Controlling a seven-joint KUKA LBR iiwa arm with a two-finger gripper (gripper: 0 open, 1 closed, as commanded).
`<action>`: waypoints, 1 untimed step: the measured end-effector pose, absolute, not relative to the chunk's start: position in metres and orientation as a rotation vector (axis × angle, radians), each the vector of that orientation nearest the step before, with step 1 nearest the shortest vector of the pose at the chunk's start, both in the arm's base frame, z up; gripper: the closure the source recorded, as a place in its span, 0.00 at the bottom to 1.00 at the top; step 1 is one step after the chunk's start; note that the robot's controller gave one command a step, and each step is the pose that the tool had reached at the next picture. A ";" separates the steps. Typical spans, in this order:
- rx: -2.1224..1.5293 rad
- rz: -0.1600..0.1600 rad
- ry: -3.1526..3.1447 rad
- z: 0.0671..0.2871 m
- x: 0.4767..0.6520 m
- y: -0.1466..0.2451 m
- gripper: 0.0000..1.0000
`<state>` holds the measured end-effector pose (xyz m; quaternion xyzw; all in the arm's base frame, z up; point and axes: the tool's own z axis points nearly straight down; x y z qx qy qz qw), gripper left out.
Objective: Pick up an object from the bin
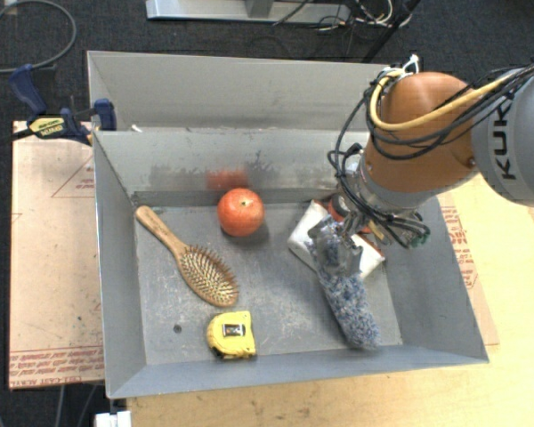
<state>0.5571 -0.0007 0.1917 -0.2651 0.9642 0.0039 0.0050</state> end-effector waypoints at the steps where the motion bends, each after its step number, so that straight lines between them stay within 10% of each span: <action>1: -0.830 0.013 3.020 0.191 0.557 -0.001 1.00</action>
Offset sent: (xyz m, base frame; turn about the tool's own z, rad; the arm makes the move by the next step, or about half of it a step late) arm 0.0058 -0.0110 -0.0629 -0.0445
